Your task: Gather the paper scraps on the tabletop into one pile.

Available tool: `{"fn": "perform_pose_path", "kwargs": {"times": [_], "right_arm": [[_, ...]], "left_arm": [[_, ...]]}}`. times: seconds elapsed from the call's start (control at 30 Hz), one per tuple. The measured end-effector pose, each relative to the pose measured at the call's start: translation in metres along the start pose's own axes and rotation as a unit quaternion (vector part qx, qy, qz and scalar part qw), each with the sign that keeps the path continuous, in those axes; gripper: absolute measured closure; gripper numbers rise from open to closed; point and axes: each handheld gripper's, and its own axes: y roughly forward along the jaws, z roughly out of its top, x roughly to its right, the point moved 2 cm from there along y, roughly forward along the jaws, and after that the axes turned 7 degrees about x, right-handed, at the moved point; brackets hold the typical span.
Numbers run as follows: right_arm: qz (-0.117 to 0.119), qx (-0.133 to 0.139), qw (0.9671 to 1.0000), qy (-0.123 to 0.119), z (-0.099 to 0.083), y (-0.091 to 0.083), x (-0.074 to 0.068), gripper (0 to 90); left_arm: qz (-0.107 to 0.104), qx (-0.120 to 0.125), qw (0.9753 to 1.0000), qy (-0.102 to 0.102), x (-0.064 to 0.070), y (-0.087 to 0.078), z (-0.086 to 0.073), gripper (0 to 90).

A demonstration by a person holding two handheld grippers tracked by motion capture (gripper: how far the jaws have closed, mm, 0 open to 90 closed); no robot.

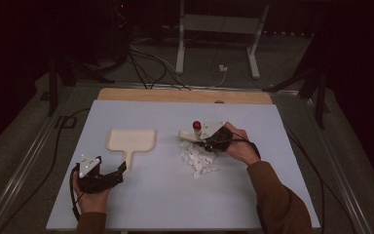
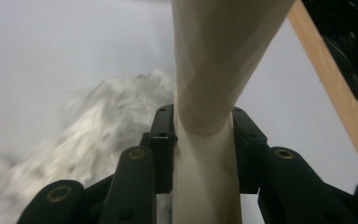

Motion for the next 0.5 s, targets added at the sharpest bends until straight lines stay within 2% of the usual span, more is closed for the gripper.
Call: {"fn": "perform_pose_path", "kwargs": {"times": [0.2,0.4,0.5], "right_arm": [[0.016,0.002,0.9998,-0.016,-0.004,-0.01,-0.009,66.6],[0.032,0.006,0.9993,-0.017,-0.005,-0.019,-0.016,66.6],[0.033,0.006,0.9993,-0.015,-0.006,-0.022,-0.018,66.6]], "left_arm": [[0.0,-0.002,1.0,0.001,0.001,0.0,0.0,6.8],[0.0,-0.001,1.0,0.0,0.0,0.0,0.0,6.8],[-0.001,-0.003,1.0,0.002,0.001,0.001,-0.001,6.8]]}}
